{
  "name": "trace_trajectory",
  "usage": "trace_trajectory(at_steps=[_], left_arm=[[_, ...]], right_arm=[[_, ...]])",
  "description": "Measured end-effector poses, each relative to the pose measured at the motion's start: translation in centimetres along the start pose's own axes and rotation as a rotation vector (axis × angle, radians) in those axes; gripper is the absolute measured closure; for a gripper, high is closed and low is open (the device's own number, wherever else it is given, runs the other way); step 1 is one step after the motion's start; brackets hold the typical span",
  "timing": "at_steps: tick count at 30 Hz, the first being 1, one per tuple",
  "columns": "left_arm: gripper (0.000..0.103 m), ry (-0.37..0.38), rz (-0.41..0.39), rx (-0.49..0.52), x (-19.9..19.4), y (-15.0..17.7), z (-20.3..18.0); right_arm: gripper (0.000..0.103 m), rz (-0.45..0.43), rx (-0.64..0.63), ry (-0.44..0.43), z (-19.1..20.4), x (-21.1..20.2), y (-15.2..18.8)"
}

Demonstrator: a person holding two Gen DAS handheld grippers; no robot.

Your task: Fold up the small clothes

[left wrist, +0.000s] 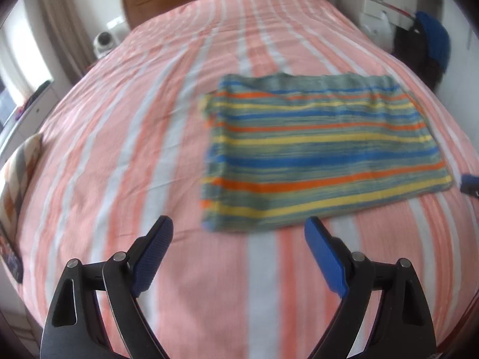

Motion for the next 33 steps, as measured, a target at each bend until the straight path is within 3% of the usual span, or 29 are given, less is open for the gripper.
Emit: trace_trajectory(at_steps=[4, 7, 9, 11, 13, 14, 15, 16, 18, 20, 21, 22, 26, 30, 33], left_arm=[[0.013, 0.148, 0.012, 0.18, 2.4, -0.2, -9.8], [0.015, 0.231, 0.005, 0.358, 5.0, -0.5, -17.9], [0.02, 0.252, 0.014, 0.45, 6.9, -0.7, -22.3], [0.021, 0.237, -0.027, 0.522, 8.4, -1.4, -25.7], [0.039, 0.246, -0.057, 0.563, 9.3, -2.4, -27.9], [0.075, 0.276, -0.053, 0.557, 9.5, -2.7, -28.4], [0.097, 0.301, -0.047, 0.539, 9.7, -2.9, -28.5], [0.097, 0.3, -0.049, 0.508, 9.9, -3.3, -28.1], [0.098, 0.383, -0.06, 0.425, 9.2, -3.8, -27.0], [0.098, 0.43, -0.09, 0.348, 8.1, -4.2, -25.2], [0.099, 0.445, -0.105, 0.314, 7.5, -4.4, -24.2], [0.099, 0.458, -0.124, 0.26, 6.7, -4.7, -22.6], [0.099, 0.486, -0.177, 0.05, 3.9, -5.3, -15.4], [0.099, 0.439, -0.194, -0.113, 2.5, -4.5, -7.4], [0.099, 0.369, -0.179, -0.223, 2.7, -3.0, -1.5]], right_arm=[[0.038, -0.041, 0.061, -0.037, -1.6, 0.2, -1.7], [0.038, -0.051, 0.153, -0.091, -4.1, 1.0, -3.9], [0.038, -0.027, 0.187, -0.134, -5.2, 2.2, -5.3], [0.038, 0.006, 0.221, -0.178, -6.1, 3.8, -6.9], [0.038, 0.039, 0.254, -0.22, -6.7, 5.7, -8.9], [0.038, 0.048, 0.259, -0.232, -6.8, 6.5, -9.9], [0.038, 0.062, 0.258, -0.246, -6.7, 7.3, -10.9], [0.038, 0.082, 0.258, -0.264, -6.5, 8.5, -12.1], [0.041, 0.117, 0.263, -0.286, -6.0, 10.5, -14.0], [0.059, 0.13, 0.276, -0.3, -5.4, 11.9, -15.5], [0.089, 0.137, 0.27, -0.294, -5.1, 12.3, -15.8], [0.093, 0.14, 0.246, -0.274, -4.2, 12.6, -16.5], [0.093, 0.075, 0.201, -0.362, 1.0, 10.4, -19.0], [0.093, 0.036, 0.112, -0.458, 10.0, 8.4, -21.9], [0.093, 0.043, 0.025, -0.482, 17.7, 9.4, -23.0]])
Point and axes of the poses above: each gripper's, at about its wrist camera, not at the fingertips, and x roughly the way its jaws point, z to its left, y to its underside, the point moved 8 cm from there along x, roughly the way its jaws point, and after that the axes turned 9 degrees about y, right-handed, at the moved point
